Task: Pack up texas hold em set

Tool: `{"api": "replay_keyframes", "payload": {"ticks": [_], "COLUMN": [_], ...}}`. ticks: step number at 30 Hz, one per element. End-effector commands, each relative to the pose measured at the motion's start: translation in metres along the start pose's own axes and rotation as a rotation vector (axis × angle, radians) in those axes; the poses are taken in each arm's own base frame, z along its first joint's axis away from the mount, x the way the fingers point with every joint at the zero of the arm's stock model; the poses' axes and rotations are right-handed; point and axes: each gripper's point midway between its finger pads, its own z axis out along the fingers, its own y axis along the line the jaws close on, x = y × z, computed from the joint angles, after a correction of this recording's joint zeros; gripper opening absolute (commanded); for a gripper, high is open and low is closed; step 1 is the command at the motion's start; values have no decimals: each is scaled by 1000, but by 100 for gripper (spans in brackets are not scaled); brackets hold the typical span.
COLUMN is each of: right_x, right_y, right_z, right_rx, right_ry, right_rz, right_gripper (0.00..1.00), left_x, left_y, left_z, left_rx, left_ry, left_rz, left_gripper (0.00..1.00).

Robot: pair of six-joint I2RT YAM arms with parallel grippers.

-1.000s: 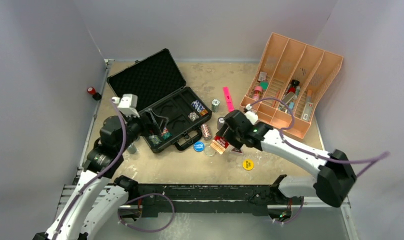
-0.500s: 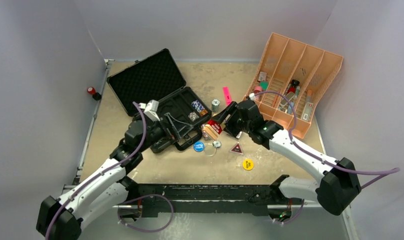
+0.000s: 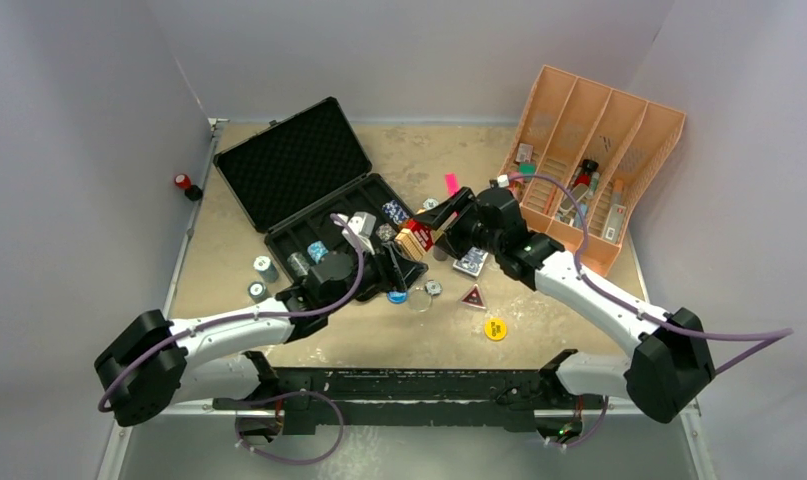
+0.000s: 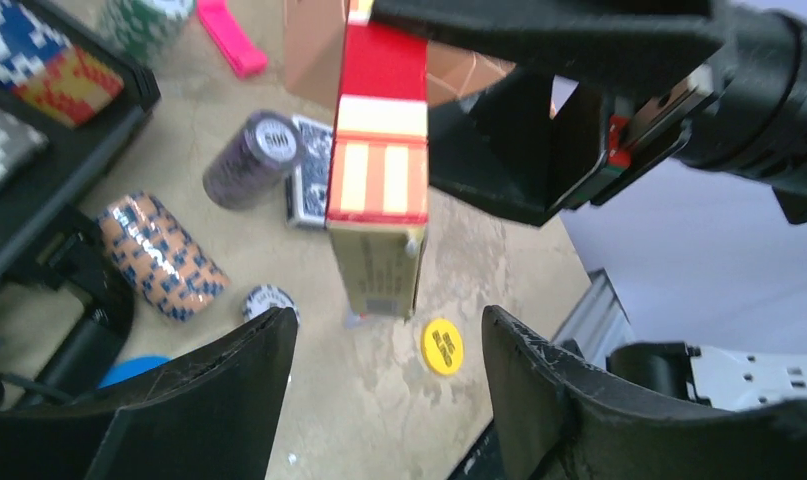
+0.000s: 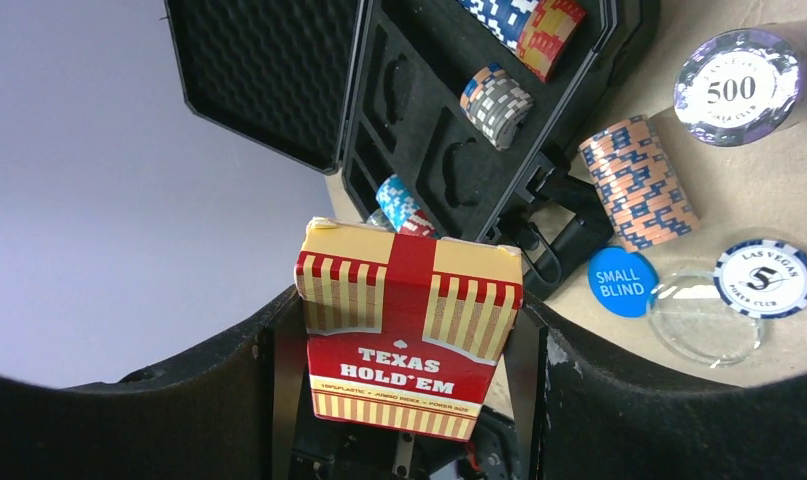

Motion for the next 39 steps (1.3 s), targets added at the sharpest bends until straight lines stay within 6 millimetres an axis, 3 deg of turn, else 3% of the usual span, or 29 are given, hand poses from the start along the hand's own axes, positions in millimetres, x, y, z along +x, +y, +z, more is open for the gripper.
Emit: {"api": "replay_keyframes", "payload": {"ticks": [1, 15, 21, 23, 24, 26, 27, 30, 32, 39], "right_x": [-7, -14, -17, -18, -18, -20, -22, -41, -58, -101], "right_y": [46, 48, 46, 49, 50, 53, 52, 55, 51, 49], "right_z": [-8, -1, 2, 1, 1, 0, 1, -5, -9, -38], "right_rx": [-157, -147, -149, -168, -175, -195, -194, -180, -139, -60], "right_ry": [-1, 46, 81, 89, 93, 85, 75, -7, -78, -302], "right_rz": [65, 83, 65, 44, 33, 1, -19, -107, -168, -279], "right_gripper": [54, 54, 55, 58, 60, 73, 79, 93, 97, 98], "left_x": [-59, -74, -79, -81, -81, -85, -88, -101, -115, -147], "left_y": [-34, -27, -38, -41, -41, -43, -42, -36, -23, 25], "left_z": [9, 7, 11, 13, 14, 16, 17, 18, 16, -1], "left_rx": [77, 40, 94, 107, 106, 108, 104, 100, 85, -122], "left_ry": [-233, -317, -345, -349, -348, -343, -337, -326, -317, -257], "left_rz": [56, 56, 10, 16, 22, 27, 23, -16, -71, -133], "left_gripper": [64, 32, 29, 25, 17, 0, 0, 0, 0, 0]}}
